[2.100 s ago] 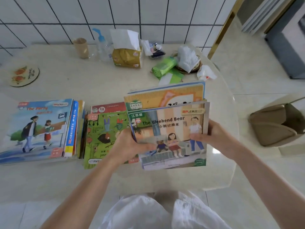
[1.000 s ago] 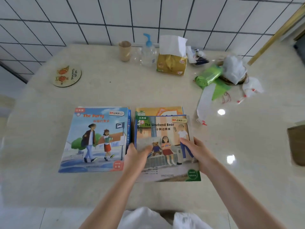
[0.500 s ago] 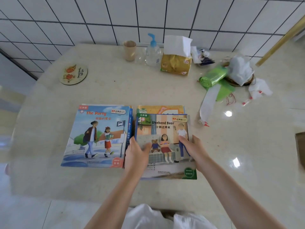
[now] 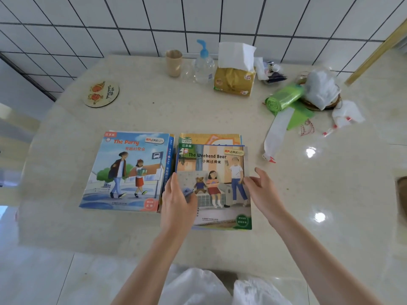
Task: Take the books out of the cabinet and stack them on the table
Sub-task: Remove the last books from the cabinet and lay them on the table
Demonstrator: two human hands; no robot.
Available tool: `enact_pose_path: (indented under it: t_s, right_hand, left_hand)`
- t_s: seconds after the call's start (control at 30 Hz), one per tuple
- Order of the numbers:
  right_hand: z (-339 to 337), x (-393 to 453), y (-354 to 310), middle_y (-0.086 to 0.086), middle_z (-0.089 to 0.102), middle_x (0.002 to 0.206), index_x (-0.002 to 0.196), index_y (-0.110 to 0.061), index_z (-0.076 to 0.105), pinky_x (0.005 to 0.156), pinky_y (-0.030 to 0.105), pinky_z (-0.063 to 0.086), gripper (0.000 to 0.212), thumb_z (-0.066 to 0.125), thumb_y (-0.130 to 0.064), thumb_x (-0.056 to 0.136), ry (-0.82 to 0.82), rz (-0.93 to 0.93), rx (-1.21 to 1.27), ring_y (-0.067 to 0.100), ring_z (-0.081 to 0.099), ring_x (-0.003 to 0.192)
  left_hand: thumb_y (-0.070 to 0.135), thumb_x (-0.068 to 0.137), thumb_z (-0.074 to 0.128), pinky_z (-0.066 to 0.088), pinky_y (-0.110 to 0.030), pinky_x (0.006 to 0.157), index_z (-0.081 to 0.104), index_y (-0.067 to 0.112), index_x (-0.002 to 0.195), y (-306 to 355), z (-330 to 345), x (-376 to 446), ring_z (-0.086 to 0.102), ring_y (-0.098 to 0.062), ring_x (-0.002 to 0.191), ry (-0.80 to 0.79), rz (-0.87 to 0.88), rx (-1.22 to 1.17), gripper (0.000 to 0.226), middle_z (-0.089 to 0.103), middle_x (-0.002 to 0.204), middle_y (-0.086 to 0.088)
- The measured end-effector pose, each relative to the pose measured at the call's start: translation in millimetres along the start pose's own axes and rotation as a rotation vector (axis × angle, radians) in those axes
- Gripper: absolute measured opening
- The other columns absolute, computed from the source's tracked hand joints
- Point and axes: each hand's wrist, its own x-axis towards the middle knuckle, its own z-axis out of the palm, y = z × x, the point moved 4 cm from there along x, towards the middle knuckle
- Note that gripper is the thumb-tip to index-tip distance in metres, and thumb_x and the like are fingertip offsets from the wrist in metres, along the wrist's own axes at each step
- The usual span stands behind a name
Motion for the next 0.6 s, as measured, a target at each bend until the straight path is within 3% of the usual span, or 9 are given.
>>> enact_pose_path:
  t_s: [0.1,0.27,0.37,0.43,0.5,0.6]
  right_hand:
    - [-9,-11,0,0.002,0.055,0.135,0.147,-0.02,0.031,0.071,0.021,0.039,0.056,0.05,-0.033,0.095,0.026,-0.068,-0.025,0.015,0.05,0.112]
    - [-8,-35,3,0.003,0.055,0.131,0.142,-0.022,0.037,0.1,0.044,0.046,0.048,0.051,-0.03,0.096,0.092,-0.174,-0.035,0.021,0.053,0.121]
    - [-3,-51,10,0.006,0.058,0.128,0.142,-0.018,0.038,0.101,0.043,0.045,0.048,0.053,-0.022,0.096,0.118,-0.184,-0.058,0.022,0.053,0.12]
    - [0,-59,17,0.008,0.06,0.126,0.141,-0.017,0.039,0.099,0.036,0.045,0.048,0.055,-0.017,0.095,0.135,-0.147,-0.041,0.022,0.056,0.118]
    - [0,-63,25,0.011,0.062,0.125,0.138,-0.013,0.043,0.095,0.03,0.045,0.046,0.056,-0.013,0.094,0.171,-0.105,-0.022,0.023,0.058,0.117]
    - [-2,-78,35,0.013,0.063,0.122,0.137,-0.009,0.045,0.092,0.029,0.045,0.044,0.055,-0.009,0.094,0.323,-0.053,0.028,0.026,0.061,0.113]
  left_hand:
    - [0.018,0.093,0.053,0.029,-0.04,0.112,0.01,0.014,0.153,4,2,-8,0.025,-0.026,0.14,-0.006,0.047,0.081,0.074,0.024,0.156,-0.005]
    - [0.021,0.095,0.054,0.013,-0.03,0.116,0.009,0.013,0.153,25,0,-14,0.011,-0.021,0.147,0.013,0.277,0.127,0.075,0.019,0.159,-0.003]
    - [0.016,0.094,0.057,0.027,-0.026,0.111,0.031,0.011,0.148,40,-2,-15,0.033,-0.019,0.14,0.023,0.423,0.072,0.06,0.044,0.145,-0.005]
    - [0.013,0.093,0.058,0.04,-0.022,0.101,0.046,0.013,0.139,48,-2,-16,0.051,-0.009,0.12,-0.025,0.55,0.002,0.047,0.058,0.127,-0.001]
    - [0.019,0.095,0.056,0.045,-0.024,0.097,0.051,0.02,0.133,51,1,-17,0.054,-0.003,0.111,-0.128,0.63,-0.03,0.039,0.061,0.119,0.007]
    - [0.03,0.098,0.049,0.047,-0.03,0.098,0.052,0.024,0.132,47,6,-18,0.057,-0.005,0.112,-0.304,0.721,-0.059,0.035,0.063,0.117,0.011]
